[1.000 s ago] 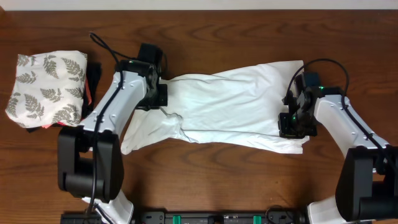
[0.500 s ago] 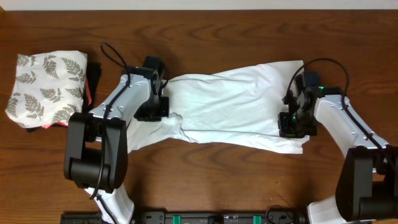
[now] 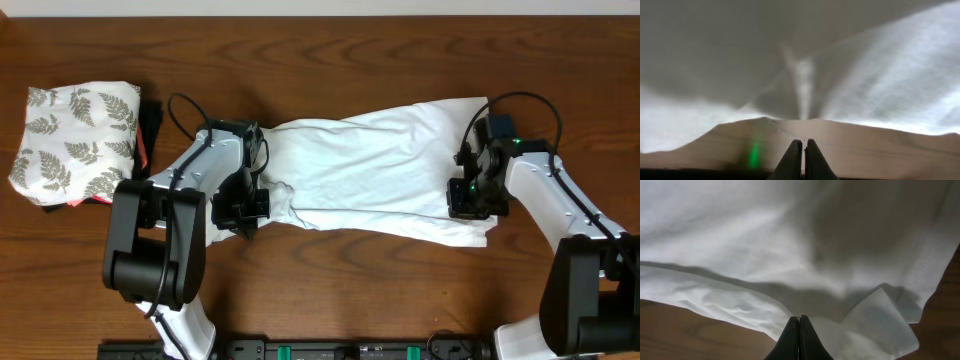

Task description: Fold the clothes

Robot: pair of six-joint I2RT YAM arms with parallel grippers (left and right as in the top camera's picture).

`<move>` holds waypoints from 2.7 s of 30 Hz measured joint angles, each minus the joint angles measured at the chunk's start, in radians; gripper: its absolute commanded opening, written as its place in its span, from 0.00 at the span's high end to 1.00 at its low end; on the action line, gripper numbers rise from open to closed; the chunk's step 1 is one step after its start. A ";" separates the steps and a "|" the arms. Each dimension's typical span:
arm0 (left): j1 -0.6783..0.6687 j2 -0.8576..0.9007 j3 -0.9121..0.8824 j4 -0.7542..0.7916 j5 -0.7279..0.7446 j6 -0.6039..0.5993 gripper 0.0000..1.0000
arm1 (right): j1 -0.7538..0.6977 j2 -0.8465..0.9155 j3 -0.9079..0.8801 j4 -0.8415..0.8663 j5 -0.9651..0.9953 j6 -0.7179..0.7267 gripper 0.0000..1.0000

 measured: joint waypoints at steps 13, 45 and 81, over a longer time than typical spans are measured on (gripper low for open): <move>0.000 -0.137 0.032 0.325 -0.071 0.026 0.94 | 0.000 0.000 -0.002 0.173 0.000 0.000 0.99; 0.000 -0.016 0.032 0.093 -0.055 0.017 0.94 | 0.000 0.133 -0.002 0.222 -0.001 0.000 0.99; -0.001 -0.034 -0.008 0.526 -0.212 0.063 0.94 | 0.000 0.133 -0.002 0.222 -0.001 0.000 0.99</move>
